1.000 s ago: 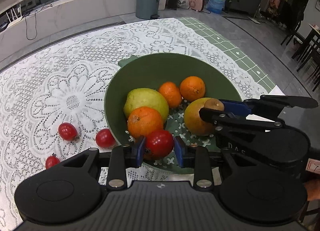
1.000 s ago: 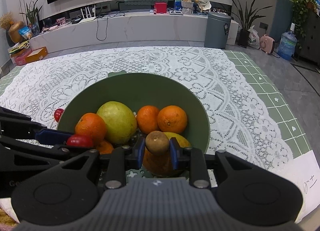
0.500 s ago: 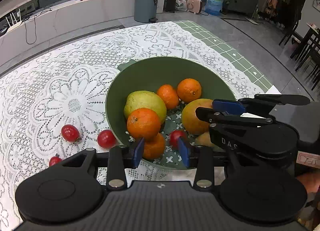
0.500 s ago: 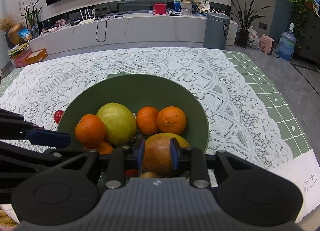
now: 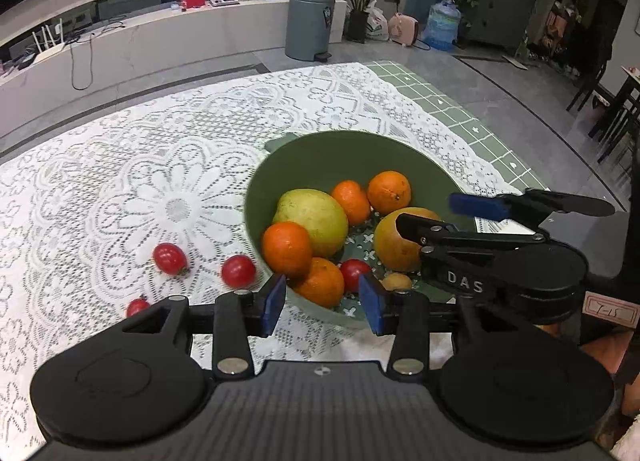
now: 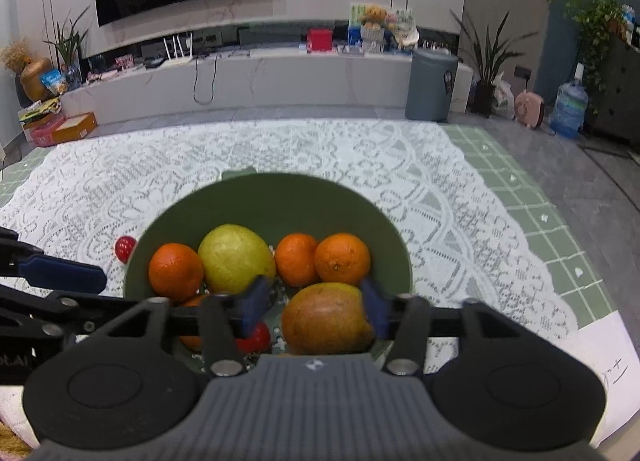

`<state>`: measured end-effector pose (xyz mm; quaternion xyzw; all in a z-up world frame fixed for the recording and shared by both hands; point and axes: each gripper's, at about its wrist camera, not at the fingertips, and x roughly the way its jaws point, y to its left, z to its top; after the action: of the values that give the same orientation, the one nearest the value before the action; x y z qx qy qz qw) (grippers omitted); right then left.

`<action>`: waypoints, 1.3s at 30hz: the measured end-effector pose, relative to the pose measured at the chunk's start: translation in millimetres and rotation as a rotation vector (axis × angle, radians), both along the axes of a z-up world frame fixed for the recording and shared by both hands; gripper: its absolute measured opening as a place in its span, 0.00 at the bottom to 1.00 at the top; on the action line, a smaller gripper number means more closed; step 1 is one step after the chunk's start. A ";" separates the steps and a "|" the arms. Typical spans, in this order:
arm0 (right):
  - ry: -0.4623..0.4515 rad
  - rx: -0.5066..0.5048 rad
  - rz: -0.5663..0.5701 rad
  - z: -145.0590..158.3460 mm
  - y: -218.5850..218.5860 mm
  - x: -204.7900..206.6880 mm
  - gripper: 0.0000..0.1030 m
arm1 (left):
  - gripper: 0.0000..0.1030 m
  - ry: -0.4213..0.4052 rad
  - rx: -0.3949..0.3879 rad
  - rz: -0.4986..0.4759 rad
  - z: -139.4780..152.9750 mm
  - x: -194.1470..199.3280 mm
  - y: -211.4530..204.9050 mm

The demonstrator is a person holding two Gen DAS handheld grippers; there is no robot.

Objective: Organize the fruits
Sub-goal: 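Lift both open tools away from the colander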

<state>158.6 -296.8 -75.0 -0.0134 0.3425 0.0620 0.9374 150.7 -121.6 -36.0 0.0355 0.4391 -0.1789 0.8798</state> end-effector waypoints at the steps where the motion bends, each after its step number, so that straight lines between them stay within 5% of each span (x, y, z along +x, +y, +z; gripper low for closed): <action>1: -0.010 -0.004 0.004 1.5 1.0 -2.0 0.56 | 0.49 -0.004 -0.001 0.006 1.2 -1.6 1.7; 14: -0.074 0.028 0.060 20.2 24.3 -26.1 0.63 | 0.50 -0.055 -0.024 0.099 19.7 -28.0 46.7; 39: 0.024 0.027 0.291 13.0 130.9 -54.4 0.63 | 0.50 -0.018 -0.091 0.274 14.8 -50.7 154.1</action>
<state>104.2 -166.0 -62.1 -0.0494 0.3475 0.2018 0.9144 100.1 32.5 -21.2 -0.0631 0.4232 -0.0766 0.9006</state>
